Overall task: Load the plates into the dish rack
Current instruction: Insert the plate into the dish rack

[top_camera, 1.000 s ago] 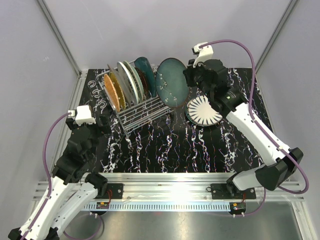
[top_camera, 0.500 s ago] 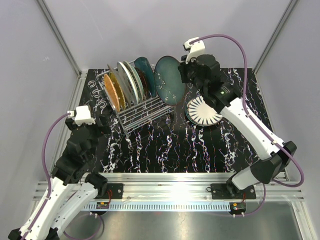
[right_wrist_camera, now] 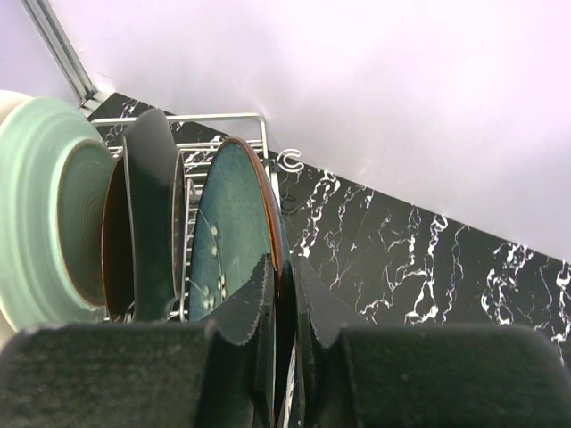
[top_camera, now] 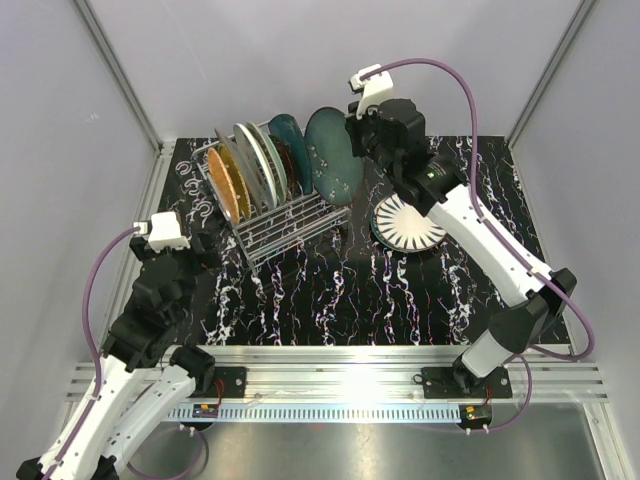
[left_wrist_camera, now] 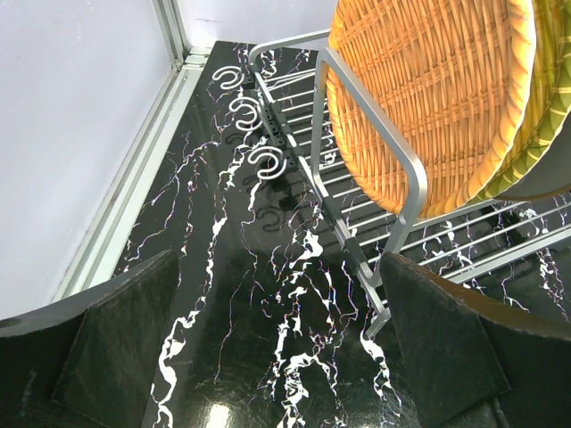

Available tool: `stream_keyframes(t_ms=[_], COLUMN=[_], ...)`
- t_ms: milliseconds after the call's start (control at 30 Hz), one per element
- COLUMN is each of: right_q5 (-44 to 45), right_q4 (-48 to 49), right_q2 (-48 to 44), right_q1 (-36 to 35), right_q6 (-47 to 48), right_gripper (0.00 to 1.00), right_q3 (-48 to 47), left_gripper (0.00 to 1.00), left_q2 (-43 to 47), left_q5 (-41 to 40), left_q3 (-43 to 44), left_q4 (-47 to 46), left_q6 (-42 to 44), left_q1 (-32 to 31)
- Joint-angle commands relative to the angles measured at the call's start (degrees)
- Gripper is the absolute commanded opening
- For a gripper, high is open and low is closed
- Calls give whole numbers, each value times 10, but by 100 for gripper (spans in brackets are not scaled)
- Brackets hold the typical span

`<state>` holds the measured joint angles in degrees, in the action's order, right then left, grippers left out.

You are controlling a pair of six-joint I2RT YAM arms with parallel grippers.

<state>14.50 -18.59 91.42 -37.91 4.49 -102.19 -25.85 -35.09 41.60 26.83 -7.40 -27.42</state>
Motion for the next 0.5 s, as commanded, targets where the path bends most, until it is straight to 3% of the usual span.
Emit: stream_keyframes(t_ms=[0, 467], right_q5=[-19, 24], right_q4=[87, 29], right_q2=[17, 107], right_q1=[-23, -55], right_q6=[-22, 63], right_gripper=[0, 1], right_q3=[-56, -157], left_gripper=[99, 99], left_q2=[6, 7], left_q5=[3, 10], left_q3=[0, 1], left_q4=[-27, -28], left_q6=[2, 2], left_q1=[1, 1])
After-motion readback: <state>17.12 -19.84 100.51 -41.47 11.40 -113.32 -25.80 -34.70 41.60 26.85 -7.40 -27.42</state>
